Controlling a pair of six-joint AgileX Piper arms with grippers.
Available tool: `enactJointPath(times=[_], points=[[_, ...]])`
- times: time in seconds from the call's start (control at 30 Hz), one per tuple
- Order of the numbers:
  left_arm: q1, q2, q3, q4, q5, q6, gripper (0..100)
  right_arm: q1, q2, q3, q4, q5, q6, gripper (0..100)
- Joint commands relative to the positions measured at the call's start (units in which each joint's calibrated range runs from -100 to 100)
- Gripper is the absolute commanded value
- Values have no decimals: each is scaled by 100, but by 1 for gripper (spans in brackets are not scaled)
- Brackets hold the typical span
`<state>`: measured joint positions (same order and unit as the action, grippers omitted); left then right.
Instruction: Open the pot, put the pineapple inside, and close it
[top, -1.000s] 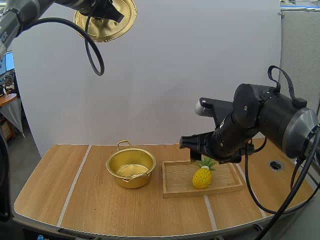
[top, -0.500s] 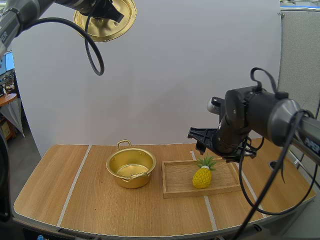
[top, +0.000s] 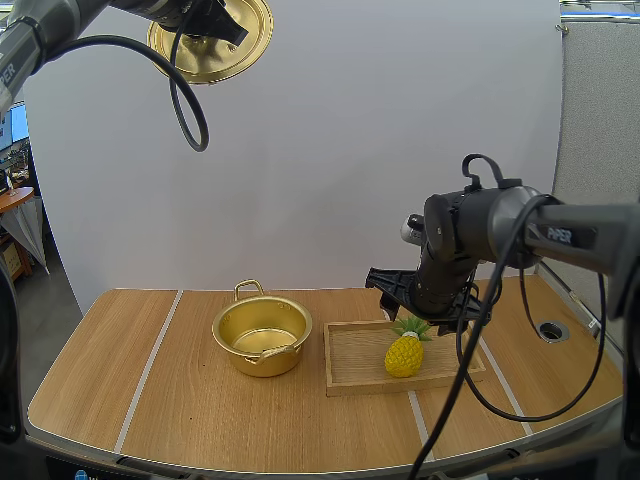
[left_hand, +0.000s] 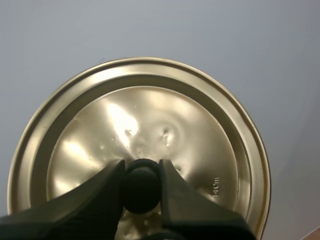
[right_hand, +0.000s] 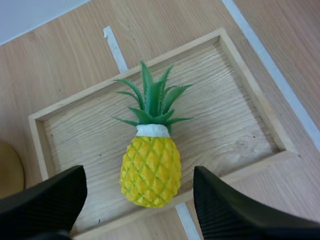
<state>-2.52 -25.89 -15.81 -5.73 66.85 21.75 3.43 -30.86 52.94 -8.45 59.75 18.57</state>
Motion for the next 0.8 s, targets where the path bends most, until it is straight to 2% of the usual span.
enactJointPath(times=[0.0,0.77], points=[[-14,-35,-65,40,-210,-42,0,-18,259,-54,-82,-264,66,100],[-14,-35,-65,40,-210,-42,0,-18,1373,-54,-108,-750,155,100]])
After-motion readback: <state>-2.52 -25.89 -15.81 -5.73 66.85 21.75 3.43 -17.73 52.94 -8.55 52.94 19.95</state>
